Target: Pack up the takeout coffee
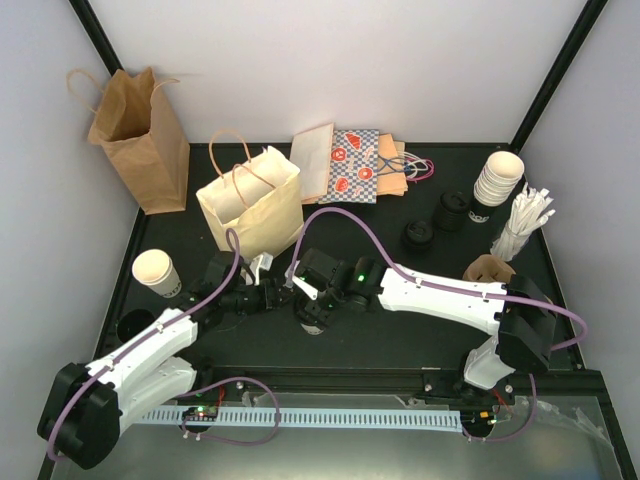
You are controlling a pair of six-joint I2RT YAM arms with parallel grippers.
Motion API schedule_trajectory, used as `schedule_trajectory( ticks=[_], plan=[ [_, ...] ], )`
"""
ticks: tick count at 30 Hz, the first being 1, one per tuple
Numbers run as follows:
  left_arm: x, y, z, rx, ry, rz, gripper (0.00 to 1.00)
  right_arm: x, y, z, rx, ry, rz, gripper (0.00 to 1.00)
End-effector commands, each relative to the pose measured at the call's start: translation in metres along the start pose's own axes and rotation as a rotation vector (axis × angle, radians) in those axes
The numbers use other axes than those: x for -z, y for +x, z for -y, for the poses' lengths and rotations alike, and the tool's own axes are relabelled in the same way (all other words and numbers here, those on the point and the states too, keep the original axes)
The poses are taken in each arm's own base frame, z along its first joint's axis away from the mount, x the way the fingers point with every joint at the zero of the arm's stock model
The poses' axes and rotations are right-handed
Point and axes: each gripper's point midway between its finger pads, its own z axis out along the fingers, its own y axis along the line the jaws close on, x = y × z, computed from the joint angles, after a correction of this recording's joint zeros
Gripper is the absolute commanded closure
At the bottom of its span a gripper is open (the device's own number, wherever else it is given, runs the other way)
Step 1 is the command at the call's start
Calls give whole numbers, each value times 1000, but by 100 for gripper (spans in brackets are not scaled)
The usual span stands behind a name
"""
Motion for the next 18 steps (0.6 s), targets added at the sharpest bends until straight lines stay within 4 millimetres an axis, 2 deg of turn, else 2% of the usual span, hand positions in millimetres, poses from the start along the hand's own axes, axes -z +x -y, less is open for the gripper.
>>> schedule_trajectory(
  ticks=[1, 7, 18],
  plan=[
    [-2, 5, 4, 1, 23, -24, 59, -23, 74, -9, -11, -34, -284, 31],
    [-5, 17, -1, 14, 9, -69, 60, -26, 73, -7, -28, -19, -285, 31],
    [-7, 50, -4, 49, -17, -153, 61, -30, 71, -3, -59, 10, -278, 31]
  ],
)
